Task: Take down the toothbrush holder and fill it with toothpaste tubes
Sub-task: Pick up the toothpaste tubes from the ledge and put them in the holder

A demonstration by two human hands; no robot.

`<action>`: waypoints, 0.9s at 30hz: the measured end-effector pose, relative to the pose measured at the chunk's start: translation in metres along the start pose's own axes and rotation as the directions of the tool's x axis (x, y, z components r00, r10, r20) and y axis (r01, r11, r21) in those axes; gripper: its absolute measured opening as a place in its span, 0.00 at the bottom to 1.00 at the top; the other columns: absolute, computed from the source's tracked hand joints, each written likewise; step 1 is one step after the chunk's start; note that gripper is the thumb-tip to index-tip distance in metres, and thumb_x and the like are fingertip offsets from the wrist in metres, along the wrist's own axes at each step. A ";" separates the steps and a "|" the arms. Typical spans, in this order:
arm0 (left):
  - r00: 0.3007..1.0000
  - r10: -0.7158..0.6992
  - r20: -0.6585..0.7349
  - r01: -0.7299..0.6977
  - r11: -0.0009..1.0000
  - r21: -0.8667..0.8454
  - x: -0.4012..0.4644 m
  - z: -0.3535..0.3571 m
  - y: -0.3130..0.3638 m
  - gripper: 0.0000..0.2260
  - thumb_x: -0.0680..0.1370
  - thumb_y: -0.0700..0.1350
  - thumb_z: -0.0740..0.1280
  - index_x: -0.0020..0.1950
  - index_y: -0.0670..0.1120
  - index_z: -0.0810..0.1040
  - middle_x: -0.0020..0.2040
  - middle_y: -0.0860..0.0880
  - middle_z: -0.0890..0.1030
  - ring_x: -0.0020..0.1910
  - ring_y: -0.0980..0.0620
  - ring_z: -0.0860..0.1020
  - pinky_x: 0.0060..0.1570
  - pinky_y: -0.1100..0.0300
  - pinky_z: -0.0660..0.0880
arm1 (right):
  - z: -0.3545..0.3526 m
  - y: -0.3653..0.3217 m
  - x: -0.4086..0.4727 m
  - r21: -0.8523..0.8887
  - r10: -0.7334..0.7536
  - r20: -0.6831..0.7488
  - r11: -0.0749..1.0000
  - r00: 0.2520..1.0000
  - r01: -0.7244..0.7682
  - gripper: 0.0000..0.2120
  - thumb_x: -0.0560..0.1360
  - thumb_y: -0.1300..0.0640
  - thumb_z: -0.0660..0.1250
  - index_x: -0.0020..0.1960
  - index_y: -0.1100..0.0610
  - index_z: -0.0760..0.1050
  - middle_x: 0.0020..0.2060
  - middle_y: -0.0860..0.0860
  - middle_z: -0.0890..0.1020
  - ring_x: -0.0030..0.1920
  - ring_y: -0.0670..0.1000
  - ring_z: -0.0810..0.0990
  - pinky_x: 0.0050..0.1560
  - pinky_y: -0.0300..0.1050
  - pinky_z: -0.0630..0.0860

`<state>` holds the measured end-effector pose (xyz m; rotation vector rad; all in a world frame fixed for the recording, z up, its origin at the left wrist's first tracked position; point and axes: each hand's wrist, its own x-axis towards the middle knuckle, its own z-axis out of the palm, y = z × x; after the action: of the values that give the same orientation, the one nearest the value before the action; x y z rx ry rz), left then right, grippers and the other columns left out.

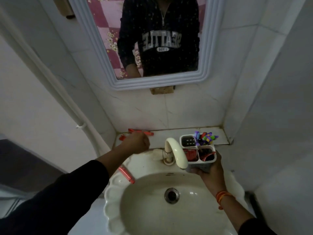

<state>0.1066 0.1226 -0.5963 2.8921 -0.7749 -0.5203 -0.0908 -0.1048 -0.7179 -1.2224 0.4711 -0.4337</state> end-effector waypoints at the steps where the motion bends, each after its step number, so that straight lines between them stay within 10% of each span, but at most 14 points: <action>1: 0.996 -0.060 0.068 0.055 0.995 0.083 0.000 0.012 -0.012 0.12 0.77 0.47 0.68 0.56 0.45 0.86 0.56 0.47 0.86 0.55 0.46 0.84 0.55 0.55 0.80 | -0.001 0.002 0.000 -0.075 -0.038 0.007 0.996 0.999 0.039 0.44 0.64 0.82 0.76 0.66 0.44 0.71 0.64 0.54 0.78 0.64 0.61 0.78 0.45 0.66 0.84; 10: 0.846 -0.527 0.086 0.530 0.848 -0.018 -0.024 0.079 -0.062 0.21 0.77 0.41 0.66 0.69 0.39 0.70 0.70 0.36 0.65 0.60 0.39 0.79 0.55 0.52 0.79 | -0.007 0.012 0.006 -0.263 -0.095 0.033 0.960 0.995 0.101 0.53 0.52 0.56 0.89 0.69 0.39 0.66 0.66 0.52 0.76 0.66 0.59 0.77 0.56 0.73 0.78; 12: 0.824 -0.564 0.044 0.565 0.816 -0.121 -0.025 0.084 -0.060 0.26 0.75 0.36 0.66 0.72 0.39 0.64 0.73 0.34 0.57 0.57 0.33 0.80 0.54 0.49 0.79 | -0.005 0.008 0.003 -0.271 -0.111 0.014 0.956 0.994 0.110 0.52 0.54 0.66 0.87 0.67 0.35 0.66 0.66 0.52 0.76 0.66 0.57 0.77 0.56 0.71 0.79; 16: 0.882 -0.469 -0.042 0.441 0.853 -0.278 -0.023 0.076 -0.051 0.20 0.73 0.35 0.68 0.64 0.40 0.69 0.65 0.34 0.70 0.52 0.34 0.82 0.50 0.50 0.80 | -0.003 0.006 0.002 -0.331 -0.127 0.002 0.936 0.992 0.121 0.54 0.56 0.76 0.83 0.64 0.33 0.65 0.65 0.53 0.77 0.66 0.55 0.77 0.60 0.68 0.79; 19: 0.921 -0.372 -0.111 0.315 0.883 -0.348 -0.023 0.050 -0.032 0.04 0.75 0.41 0.70 0.45 0.40 0.80 0.42 0.41 0.86 0.44 0.50 0.85 0.48 0.56 0.80 | -0.004 0.005 0.001 -0.309 -0.121 0.015 0.943 0.993 0.120 0.52 0.57 0.75 0.83 0.65 0.35 0.66 0.64 0.51 0.77 0.66 0.57 0.77 0.58 0.70 0.78; 21: 0.932 -0.311 -0.186 0.210 0.882 -0.423 -0.024 0.023 -0.012 0.11 0.78 0.45 0.69 0.38 0.41 0.82 0.30 0.45 0.85 0.30 0.63 0.80 0.42 0.62 0.79 | -0.003 0.004 0.000 -0.300 -0.124 0.027 0.945 0.992 0.127 0.50 0.57 0.73 0.84 0.66 0.38 0.66 0.63 0.49 0.77 0.66 0.59 0.77 0.57 0.71 0.79; 27: 0.891 0.008 -0.453 -0.272 0.809 -0.521 -0.043 -0.054 0.058 0.08 0.77 0.47 0.74 0.54 0.48 0.85 0.44 0.55 0.87 0.43 0.62 0.84 0.47 0.68 0.81 | -0.001 0.001 0.003 -0.194 -0.043 -0.008 0.980 0.999 0.040 0.38 0.69 0.84 0.69 0.65 0.48 0.69 0.61 0.53 0.77 0.53 0.46 0.83 0.36 0.42 0.85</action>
<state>0.0637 0.0943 -0.5223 2.2305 -0.6189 -0.0532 -0.0887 -0.1068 -0.7197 -1.4202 0.5083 -0.4386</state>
